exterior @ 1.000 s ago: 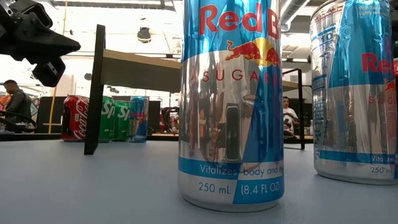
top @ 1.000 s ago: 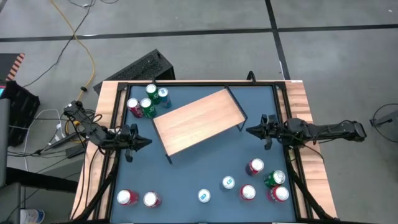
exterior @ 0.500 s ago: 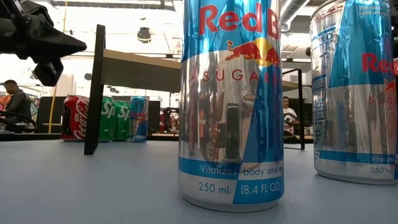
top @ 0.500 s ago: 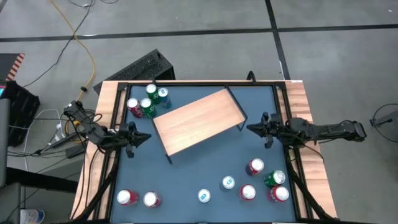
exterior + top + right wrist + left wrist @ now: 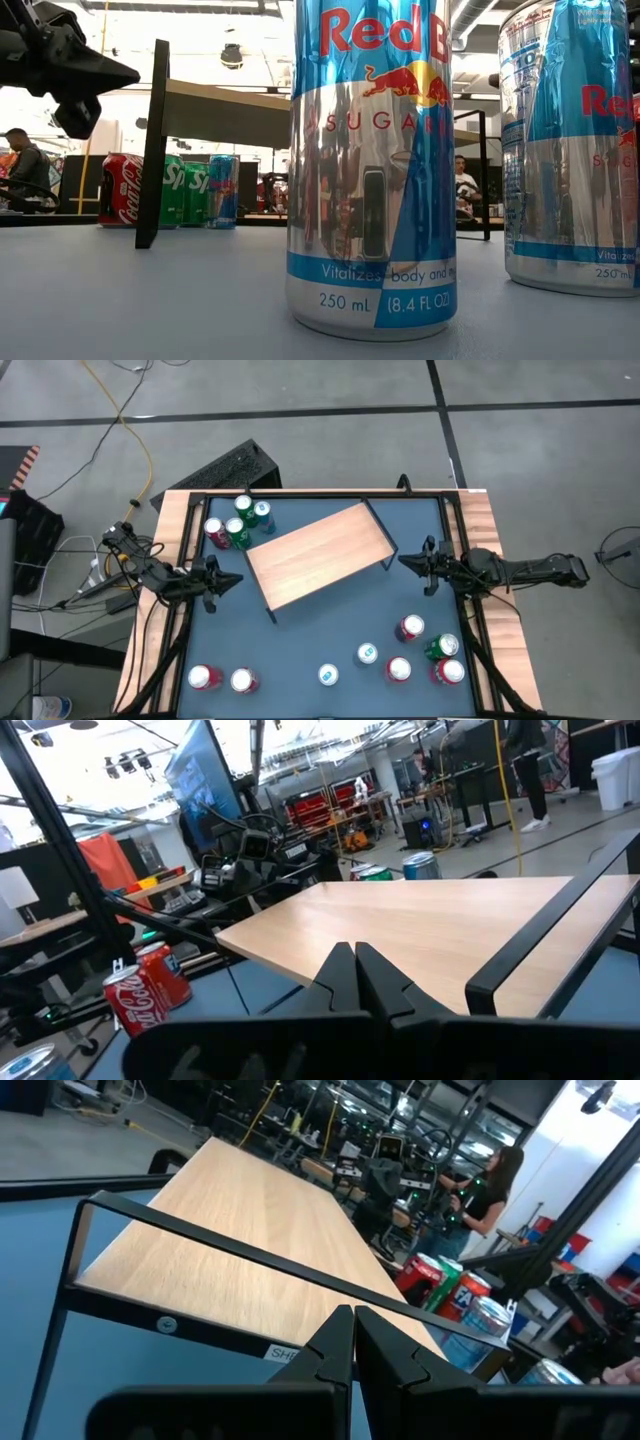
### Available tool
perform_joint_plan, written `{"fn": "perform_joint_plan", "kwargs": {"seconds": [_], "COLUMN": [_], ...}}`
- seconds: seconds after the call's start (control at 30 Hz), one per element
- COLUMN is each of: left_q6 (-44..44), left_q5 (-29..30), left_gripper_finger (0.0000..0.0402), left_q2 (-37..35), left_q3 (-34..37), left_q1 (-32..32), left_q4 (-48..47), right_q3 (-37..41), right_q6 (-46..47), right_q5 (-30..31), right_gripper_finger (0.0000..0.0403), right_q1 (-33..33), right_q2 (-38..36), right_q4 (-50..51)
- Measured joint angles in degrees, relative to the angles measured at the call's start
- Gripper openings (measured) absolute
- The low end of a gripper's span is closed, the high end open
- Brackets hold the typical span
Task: Place canned beverage on shelf
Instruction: Put the middle red white soda can on the shelf
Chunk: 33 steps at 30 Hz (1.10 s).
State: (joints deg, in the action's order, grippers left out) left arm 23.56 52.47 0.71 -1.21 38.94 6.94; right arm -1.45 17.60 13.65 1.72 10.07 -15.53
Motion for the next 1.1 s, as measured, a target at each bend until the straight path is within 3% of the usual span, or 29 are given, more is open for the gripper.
{"fn": "perform_joint_plan", "kwargs": {"seconds": [0.2, 0.4, 0.8, 1.1], "left_q6": [1.15, 2.16, 5.30, 6.57], "left_q5": [-0.51, 5.74, 9.41, 8.77], "left_gripper_finger": [0.0000, 0.0000, 0.0000, 0.0000], "left_q2": [0.02, 0.00, 0.02, 0.02], "left_q3": [0.00, 0.00, 0.00, 0.00], "left_q1": [0.00, -0.02, 0.00, -0.02], "left_q4": [-0.78, -2.13, -4.07, -3.65], "right_q3": [0.00, 0.00, 0.00, -1.08], "right_q6": [-0.11, -1.52, -3.58, -2.97], "right_q5": [-0.02, -0.02, -0.04, -3.07], "right_gripper_finger": [0.0000, 0.0000, 0.0000, 0.0019], "right_q1": [0.00, -0.04, -0.22, -0.20], "right_q2": [0.00, 0.00, 0.00, 0.02], "right_q4": [0.08, 0.28, 1.92, -1.45]}}
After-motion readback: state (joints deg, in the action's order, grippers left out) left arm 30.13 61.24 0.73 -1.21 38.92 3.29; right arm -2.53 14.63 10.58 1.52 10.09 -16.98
